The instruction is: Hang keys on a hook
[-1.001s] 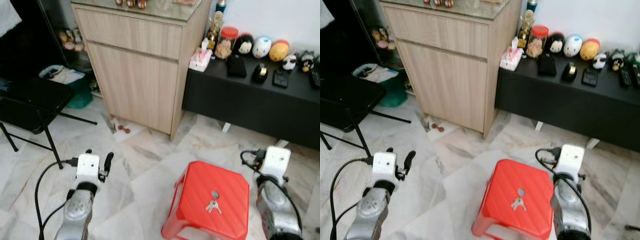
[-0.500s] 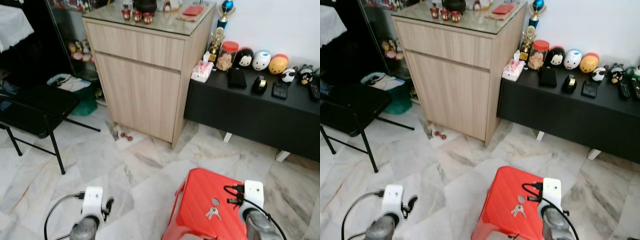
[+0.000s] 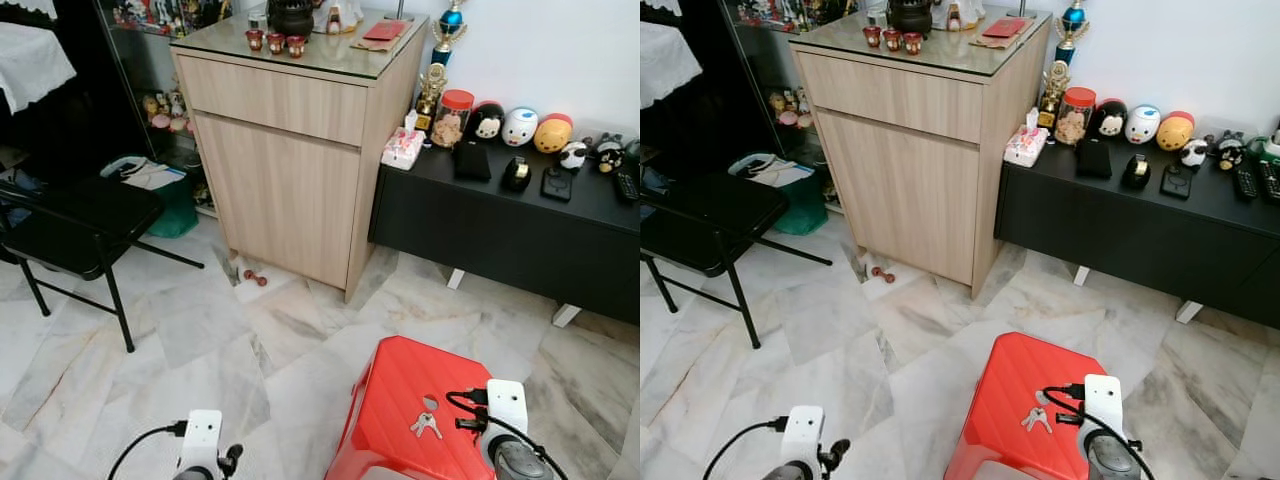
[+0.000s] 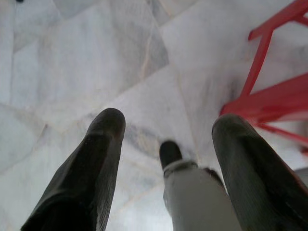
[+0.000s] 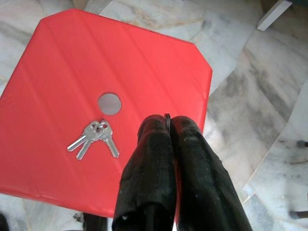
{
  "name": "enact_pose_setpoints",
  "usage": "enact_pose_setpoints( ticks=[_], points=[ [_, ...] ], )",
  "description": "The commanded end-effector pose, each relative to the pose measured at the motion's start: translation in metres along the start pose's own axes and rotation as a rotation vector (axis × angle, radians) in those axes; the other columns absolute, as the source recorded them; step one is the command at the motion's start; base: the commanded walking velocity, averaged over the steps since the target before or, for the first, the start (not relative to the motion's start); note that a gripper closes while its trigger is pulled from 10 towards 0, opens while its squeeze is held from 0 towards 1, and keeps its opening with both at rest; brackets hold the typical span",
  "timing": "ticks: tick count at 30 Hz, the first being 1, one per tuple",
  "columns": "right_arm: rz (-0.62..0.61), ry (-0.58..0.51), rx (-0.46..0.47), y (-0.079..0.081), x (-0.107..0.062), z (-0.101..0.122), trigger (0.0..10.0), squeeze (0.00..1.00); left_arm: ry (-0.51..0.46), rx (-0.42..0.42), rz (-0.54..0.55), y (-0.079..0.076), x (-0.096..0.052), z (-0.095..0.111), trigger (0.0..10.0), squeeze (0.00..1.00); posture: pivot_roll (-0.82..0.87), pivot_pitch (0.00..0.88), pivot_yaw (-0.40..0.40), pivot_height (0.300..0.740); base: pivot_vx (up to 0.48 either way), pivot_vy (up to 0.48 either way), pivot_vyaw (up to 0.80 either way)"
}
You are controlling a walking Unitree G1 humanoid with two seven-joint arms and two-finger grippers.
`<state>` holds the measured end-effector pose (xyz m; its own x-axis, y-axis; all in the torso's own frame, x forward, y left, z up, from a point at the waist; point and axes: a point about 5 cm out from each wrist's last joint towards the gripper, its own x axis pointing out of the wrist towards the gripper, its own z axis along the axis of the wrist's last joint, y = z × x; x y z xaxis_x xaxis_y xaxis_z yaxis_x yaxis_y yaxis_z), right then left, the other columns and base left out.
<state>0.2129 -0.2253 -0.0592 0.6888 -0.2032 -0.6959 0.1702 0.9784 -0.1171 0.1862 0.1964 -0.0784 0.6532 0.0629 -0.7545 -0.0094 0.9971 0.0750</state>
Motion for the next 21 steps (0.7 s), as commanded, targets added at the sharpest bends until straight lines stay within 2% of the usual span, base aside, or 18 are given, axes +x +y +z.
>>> enact_pose_setpoints(
  ticks=[1, 7, 12, 21],
  points=[
    [0.008, 0.028, -0.006, 0.003, -0.002, -0.01, 10.0, 0.0, 0.049, 0.007, 0.009, 0.004, -0.002, -0.011, 10.0, 0.0, -0.09, 0.0, -0.029, 0.74, 0.0, 0.0, 0.0],
    [0.04, 0.081, -0.047, 0.011, -0.007, -0.026, 10.0, 0.0, 0.057, -0.014, 0.022, 0.002, -0.002, -0.011, 10.0, 0.0, -0.08, 0.0, -0.028, 0.74, 0.0, 0.0, 0.0],
    [0.038, 0.084, -0.052, 0.011, -0.008, -0.029, 10.0, 0.0, 0.067, -0.015, 0.023, 0.002, -0.002, -0.013, 10.0, 0.0, -0.09, 0.0, -0.019, 0.74, 0.0, 0.0, 0.0],
    [0.033, 0.083, -0.05, 0.011, -0.007, -0.027, 10.0, 0.0, 0.049, -0.027, 0.027, 0.002, -0.002, -0.01, 10.0, 0.0, -0.09, 0.0, -0.015, 0.74, -0.288, 0.0, 0.0]
  ],
)
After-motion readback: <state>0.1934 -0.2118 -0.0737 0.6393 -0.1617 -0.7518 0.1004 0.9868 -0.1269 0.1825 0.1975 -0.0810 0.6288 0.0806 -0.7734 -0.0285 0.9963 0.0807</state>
